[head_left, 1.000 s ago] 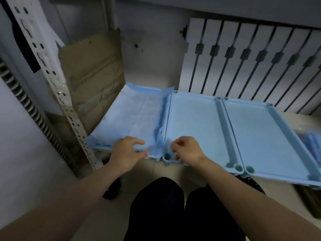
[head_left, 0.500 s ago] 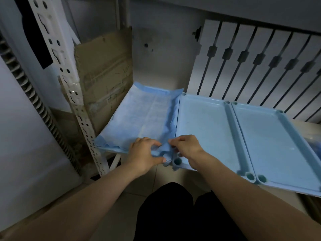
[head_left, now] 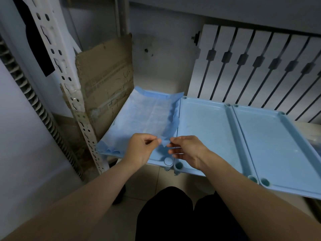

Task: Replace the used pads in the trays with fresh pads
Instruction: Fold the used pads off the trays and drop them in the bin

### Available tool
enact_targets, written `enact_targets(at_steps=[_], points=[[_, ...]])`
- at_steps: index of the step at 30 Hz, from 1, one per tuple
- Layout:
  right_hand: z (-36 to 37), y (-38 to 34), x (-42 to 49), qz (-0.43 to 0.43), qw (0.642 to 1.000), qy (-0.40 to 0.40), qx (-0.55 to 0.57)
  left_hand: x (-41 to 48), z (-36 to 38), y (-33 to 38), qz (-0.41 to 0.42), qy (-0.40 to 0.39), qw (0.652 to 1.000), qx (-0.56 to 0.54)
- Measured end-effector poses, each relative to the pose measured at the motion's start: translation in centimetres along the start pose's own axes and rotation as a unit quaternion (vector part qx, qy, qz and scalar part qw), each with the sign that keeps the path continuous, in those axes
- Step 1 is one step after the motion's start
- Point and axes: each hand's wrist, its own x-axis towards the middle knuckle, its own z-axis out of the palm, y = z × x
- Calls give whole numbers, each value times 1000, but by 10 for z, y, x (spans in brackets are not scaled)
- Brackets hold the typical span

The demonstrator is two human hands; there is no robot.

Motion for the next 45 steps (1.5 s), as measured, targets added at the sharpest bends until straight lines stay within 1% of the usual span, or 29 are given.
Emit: enact_targets(at_steps=[3,5,8,11,13,15,17,21,26,29,32,36,38,40,41,43,45], points=[[-2,1,-1,2,1000,7,1,2,-5,1,-42,35,998,-39],[-5,3,-2,6,1000,21,-22,5,-10,4,-66,72,994,-51],[-13,10,-5,19,991,40,-126,9,-18,9,-66,106,991,-49],[-19,16,-6,18,969,45,-242,15,-22,16,-32,100,994,-33],[-21,15,-3,-18,959,82,-272,18,-24,20,-4,89,996,-12],[-19,6,-1,-73,952,119,-272,19,-25,26,28,76,997,15],[-15,-7,-1,-131,942,126,-281,18,-25,33,58,70,995,31],[-10,-33,-2,-223,922,108,-299,17,-30,50,105,63,992,38],[-12,-49,9,-272,897,57,-344,14,-40,79,141,32,989,-2],[-17,-52,13,-297,880,43,-368,14,-45,89,137,-10,990,-12],[-24,-55,16,-283,875,33,-391,13,-46,100,125,-46,990,-39],[-43,-54,12,-176,876,38,-447,17,-47,109,143,-49,987,-45],[-56,-52,5,-151,904,58,-396,19,-47,112,153,-21,988,-14],[-69,-54,0,-162,932,104,-307,21,-45,114,163,26,986,39],[-75,-57,-3,-179,938,139,-262,23,-44,113,168,50,982,69],[-86,-67,-10,-221,936,203,-183,28,-41,109,165,86,974,127],[-99,-82,-18,-256,924,256,-126,35,-37,107,150,96,966,187]])
